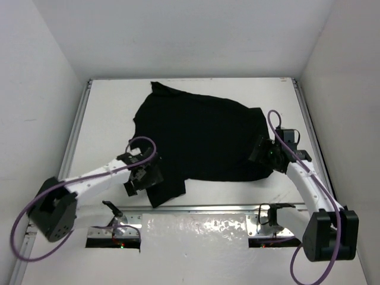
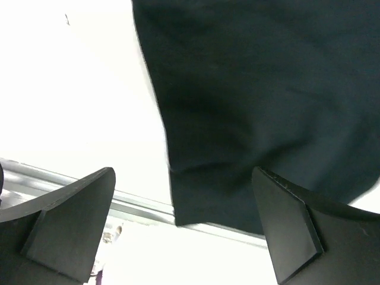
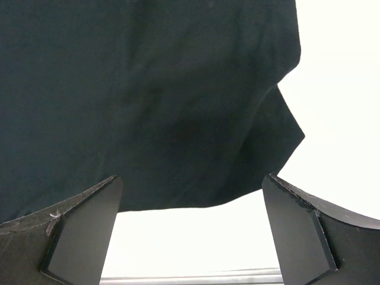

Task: Fold and stack the t-shirts
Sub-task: Flatten out the tshirt

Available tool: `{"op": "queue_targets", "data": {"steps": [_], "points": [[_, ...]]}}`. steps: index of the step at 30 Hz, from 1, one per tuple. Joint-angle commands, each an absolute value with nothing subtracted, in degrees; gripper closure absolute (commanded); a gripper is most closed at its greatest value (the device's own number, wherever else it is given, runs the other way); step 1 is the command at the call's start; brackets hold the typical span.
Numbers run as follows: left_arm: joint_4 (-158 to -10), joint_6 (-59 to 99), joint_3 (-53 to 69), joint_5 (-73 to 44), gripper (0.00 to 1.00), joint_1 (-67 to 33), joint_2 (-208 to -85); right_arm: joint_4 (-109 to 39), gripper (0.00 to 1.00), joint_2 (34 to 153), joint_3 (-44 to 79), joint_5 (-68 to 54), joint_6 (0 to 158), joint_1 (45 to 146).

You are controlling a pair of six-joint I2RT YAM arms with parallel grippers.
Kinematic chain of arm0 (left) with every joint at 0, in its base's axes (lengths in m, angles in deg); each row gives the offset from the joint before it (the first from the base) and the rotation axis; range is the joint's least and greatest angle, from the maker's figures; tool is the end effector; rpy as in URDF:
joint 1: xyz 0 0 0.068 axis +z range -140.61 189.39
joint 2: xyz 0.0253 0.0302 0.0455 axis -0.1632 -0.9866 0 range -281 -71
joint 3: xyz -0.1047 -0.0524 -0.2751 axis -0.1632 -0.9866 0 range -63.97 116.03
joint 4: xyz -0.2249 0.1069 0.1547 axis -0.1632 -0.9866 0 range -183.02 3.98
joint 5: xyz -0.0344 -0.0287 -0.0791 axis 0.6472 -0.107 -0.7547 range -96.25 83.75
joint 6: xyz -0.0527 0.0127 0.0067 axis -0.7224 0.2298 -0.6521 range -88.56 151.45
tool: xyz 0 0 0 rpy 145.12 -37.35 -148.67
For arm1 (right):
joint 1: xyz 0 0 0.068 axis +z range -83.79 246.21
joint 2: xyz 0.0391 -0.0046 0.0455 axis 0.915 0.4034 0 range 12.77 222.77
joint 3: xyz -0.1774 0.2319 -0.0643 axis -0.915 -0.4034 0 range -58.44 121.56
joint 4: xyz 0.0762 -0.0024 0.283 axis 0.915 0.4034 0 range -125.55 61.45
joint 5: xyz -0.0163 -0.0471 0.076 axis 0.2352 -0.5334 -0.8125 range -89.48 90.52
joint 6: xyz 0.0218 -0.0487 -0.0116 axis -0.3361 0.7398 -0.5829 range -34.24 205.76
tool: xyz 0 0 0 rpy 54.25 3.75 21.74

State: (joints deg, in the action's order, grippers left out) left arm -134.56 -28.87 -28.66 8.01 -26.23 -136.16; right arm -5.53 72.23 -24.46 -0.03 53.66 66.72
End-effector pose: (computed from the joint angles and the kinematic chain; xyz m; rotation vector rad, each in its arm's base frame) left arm 0.1607 -0.1042 0.1837 -0.6385 2.7491 0.0229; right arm 0.2119 0.0022 0.2073 0.6920 2.4609 0.2348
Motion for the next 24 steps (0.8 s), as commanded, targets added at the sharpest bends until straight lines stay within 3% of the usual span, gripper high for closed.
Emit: {"op": "queue_targets", "data": {"steps": [1, 6, 9, 10, 13, 15, 16, 19, 24], "points": [[-134.3, -31.6, -27.3, 6.9, 0.02, -28.6, -143.7, -5.8, 0.01, 74.3, -22.7, 2.1, 50.6, 66.7], [-133.6, -35.5, -26.0, 7.4, 0.04, -35.7, -151.6, -7.2, 0.01, 76.0, -22.7, 2.4, 52.0, 66.7], [-128.2, -36.1, -28.7, 4.8, 0.15, -35.9, -151.7, -8.9, 0.01, 75.9, -23.0, 0.9, 52.3, 66.7], [-127.6, -36.8, -29.1, 4.0, 0.24, -35.9, -151.6, -9.4, 0.01, 75.8, -23.0, 0.8, 52.4, 66.7], [-126.6, -38.7, -29.8, 5.5, 0.26, -37.0, -149.9, -10.6, 0.01, 76.0, -22.8, 0.7, 53.5, 66.7], [-127.1, -39.7, -30.3, 7.1, 0.43, -37.4, -148.7, -11.8, 0.01, 76.7, -23.3, -1.5, 54.0, 66.7], [-127.4, -41.0, -30.8, 8.7, 0.67, -37.4, -148.3, -12.4, 0.01, 77.1, -23.4, -1.8, 53.9, 66.7], [-128.3, -43.8, -31.7, 11.7, 0.89, -37.3, -147.2, -12.3, 0.01, 78.9, -23.4, -2.0, 53.8, 66.7], [-130.2, -47.9, -33.1, 16.6, 1.00, -33.4, -143.3, -11.3, 0.01, 78.1, -23.1, -0.9, 53.9, 66.7]]}}
